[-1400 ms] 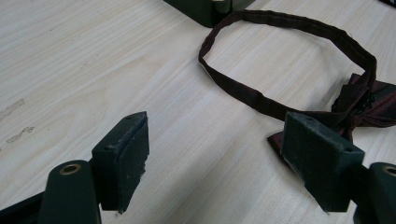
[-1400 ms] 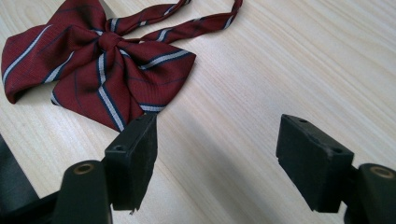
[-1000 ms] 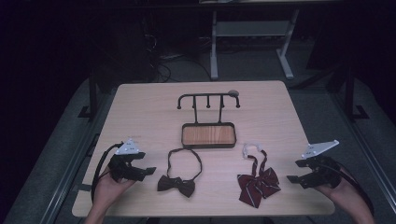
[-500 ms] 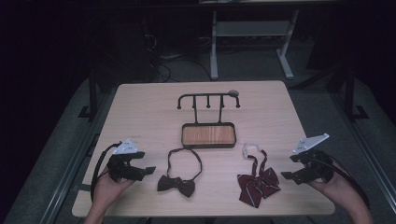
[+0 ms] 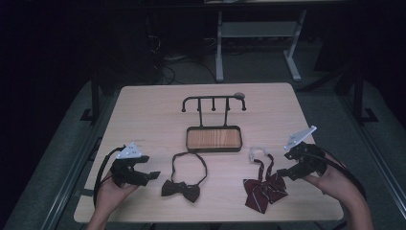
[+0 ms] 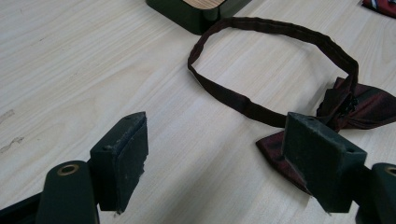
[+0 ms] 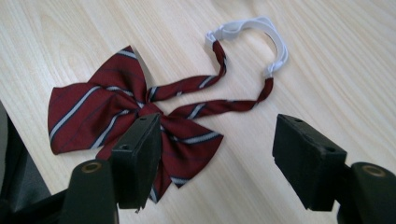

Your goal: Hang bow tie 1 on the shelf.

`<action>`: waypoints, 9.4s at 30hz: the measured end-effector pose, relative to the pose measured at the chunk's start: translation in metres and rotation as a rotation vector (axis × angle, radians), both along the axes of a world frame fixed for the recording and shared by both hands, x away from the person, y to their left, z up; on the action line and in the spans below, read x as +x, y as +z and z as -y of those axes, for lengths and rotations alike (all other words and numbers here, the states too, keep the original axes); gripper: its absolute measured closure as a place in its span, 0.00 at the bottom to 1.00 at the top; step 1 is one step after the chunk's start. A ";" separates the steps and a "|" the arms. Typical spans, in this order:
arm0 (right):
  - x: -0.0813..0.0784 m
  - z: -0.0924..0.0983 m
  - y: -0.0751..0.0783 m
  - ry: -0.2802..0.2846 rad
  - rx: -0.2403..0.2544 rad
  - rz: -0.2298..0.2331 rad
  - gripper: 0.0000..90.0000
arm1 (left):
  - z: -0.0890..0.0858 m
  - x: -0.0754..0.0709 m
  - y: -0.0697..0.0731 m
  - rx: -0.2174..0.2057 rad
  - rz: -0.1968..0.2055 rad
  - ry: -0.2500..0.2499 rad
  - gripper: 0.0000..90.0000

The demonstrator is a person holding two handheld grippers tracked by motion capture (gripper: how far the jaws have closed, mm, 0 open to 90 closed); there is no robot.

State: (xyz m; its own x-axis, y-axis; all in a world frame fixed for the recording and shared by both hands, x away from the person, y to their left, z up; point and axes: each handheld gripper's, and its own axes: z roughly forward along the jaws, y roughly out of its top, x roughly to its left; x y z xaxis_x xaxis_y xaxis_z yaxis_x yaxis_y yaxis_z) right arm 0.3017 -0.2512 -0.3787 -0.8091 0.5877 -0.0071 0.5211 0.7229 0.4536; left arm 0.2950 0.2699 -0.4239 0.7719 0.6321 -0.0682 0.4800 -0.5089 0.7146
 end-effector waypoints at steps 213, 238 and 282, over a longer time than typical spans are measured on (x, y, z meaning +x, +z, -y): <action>0.141 -0.079 0.133 0.147 -0.098 -0.081 0.96 | 0.003 -0.001 0.000 0.001 -0.006 -0.032 0.25; 0.151 -0.073 0.113 0.114 -0.078 -0.103 0.91 | 0.003 -0.002 0.001 0.005 -0.002 -0.039 0.25; 0.096 -0.055 0.070 0.183 0.002 -0.076 0.57 | 0.007 -0.002 -0.001 0.004 -0.011 -0.045 0.25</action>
State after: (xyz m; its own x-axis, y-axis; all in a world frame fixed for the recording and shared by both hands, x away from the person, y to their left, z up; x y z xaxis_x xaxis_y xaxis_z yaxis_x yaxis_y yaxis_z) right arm 0.3973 -0.1959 -0.3083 -0.9005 0.4309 0.0595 0.4143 0.8079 0.4192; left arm 0.2929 0.2631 -0.4252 0.7989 0.5969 -0.0741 0.4641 -0.5334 0.7072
